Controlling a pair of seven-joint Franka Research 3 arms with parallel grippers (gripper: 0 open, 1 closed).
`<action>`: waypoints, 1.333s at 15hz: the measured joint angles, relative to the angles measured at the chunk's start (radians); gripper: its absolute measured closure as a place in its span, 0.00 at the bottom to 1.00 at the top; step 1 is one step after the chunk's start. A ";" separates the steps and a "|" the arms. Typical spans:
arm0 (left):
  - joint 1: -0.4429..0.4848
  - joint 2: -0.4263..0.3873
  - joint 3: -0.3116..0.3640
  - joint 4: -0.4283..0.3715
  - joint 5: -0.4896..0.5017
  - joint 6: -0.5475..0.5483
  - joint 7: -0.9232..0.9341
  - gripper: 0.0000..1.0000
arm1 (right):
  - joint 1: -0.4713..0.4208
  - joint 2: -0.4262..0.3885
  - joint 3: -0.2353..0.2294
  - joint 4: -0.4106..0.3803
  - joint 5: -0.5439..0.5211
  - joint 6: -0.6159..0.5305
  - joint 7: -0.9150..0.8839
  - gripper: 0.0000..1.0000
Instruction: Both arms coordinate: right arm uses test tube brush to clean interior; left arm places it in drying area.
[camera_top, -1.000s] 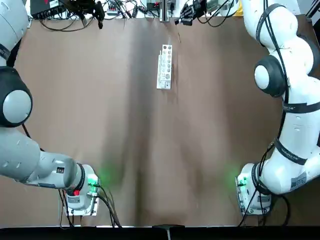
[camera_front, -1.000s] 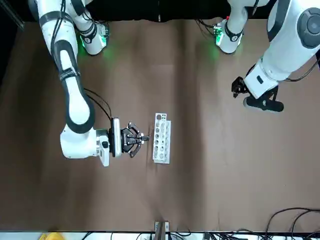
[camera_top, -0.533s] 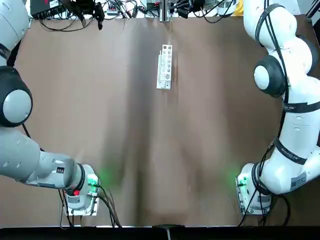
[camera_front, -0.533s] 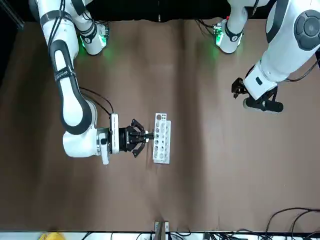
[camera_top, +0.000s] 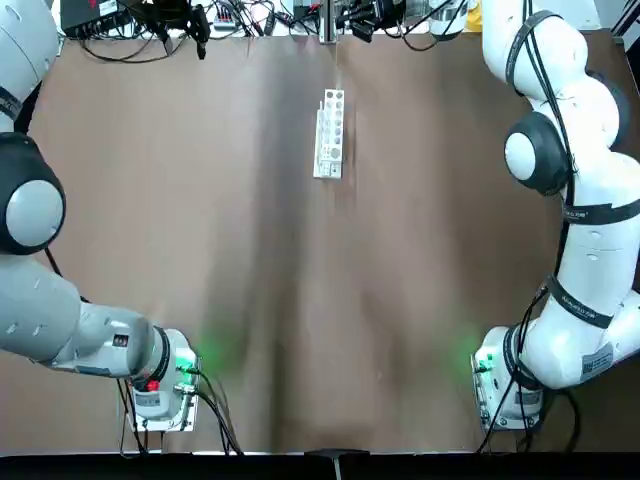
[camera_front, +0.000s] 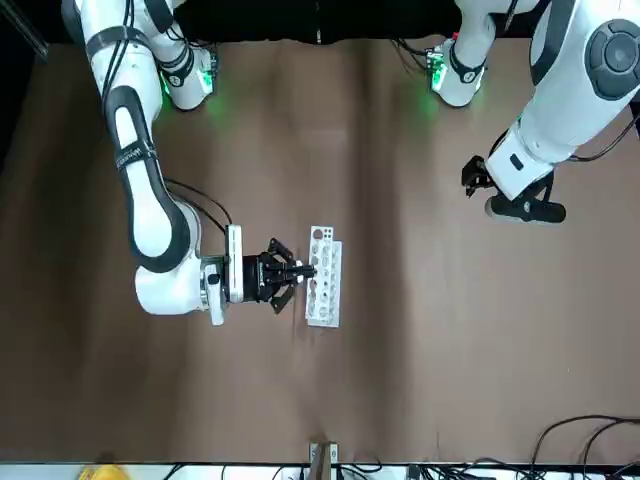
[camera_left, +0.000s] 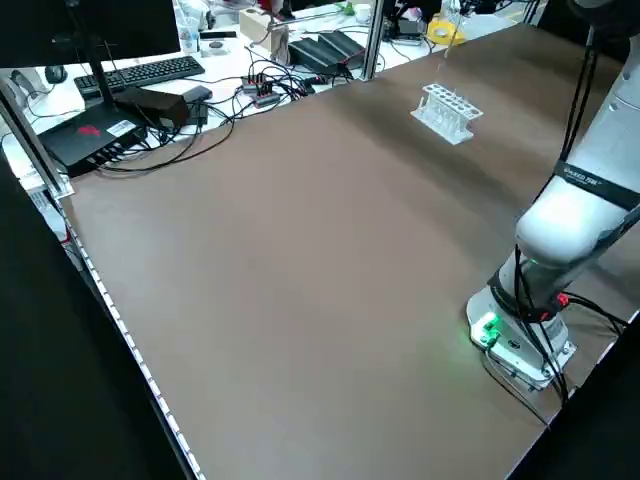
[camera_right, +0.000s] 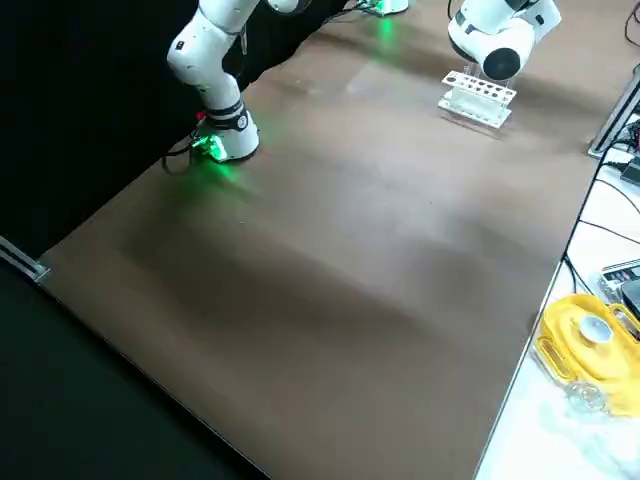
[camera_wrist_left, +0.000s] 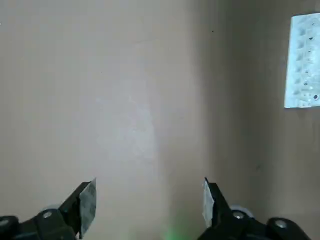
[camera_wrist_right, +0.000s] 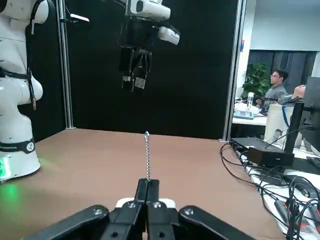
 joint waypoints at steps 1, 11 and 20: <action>0.002 0.000 0.000 0.000 0.000 0.000 0.000 0.00 | 0.000 0.001 0.000 0.000 0.000 0.000 -0.002 0.98; 0.012 0.000 0.002 0.000 0.000 0.000 0.000 0.00 | 0.006 0.026 0.001 0.000 0.000 0.025 -0.043 0.98; 0.014 0.000 0.003 0.000 0.000 0.000 0.000 0.00 | 0.005 0.029 -0.001 -0.003 0.001 0.028 -0.064 0.98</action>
